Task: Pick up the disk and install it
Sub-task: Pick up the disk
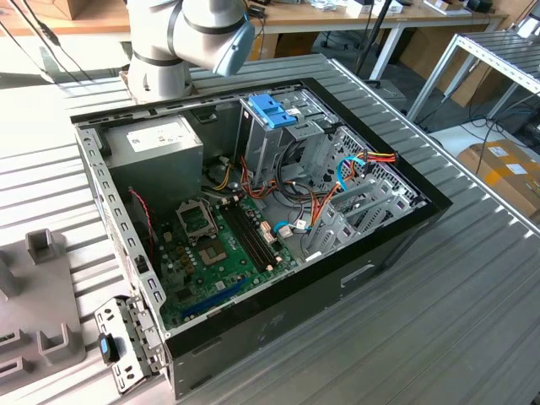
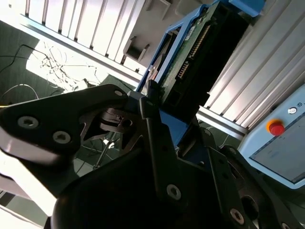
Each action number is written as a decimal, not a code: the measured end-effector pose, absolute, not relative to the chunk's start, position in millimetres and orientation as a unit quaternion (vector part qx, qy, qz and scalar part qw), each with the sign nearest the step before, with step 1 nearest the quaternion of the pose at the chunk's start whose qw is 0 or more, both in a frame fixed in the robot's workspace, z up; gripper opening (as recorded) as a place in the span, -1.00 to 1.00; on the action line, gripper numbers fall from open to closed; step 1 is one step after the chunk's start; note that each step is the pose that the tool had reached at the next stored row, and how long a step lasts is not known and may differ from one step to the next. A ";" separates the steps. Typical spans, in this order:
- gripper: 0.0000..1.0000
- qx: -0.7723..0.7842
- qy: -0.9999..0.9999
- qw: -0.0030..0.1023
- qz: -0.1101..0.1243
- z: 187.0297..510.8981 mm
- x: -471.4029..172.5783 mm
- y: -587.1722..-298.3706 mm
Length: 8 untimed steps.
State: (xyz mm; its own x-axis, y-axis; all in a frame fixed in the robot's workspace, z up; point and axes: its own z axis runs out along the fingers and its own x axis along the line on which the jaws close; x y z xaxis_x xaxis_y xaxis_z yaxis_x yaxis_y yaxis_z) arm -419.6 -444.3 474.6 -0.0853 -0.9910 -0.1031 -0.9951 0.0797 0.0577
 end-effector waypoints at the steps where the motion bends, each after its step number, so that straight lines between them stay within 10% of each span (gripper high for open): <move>1: -0.26 -0.676 0.735 0.018 0.056 474.4 -418.1 -444.8; 8: -0.26 -0.676 0.735 0.017 0.056 473.5 -410.4 -450.4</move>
State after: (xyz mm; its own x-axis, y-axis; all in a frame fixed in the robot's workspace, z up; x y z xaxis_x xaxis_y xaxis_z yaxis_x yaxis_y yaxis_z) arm -410.4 -450.4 473.5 -0.0855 -0.9912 -0.1012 -0.9951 0.0798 0.0591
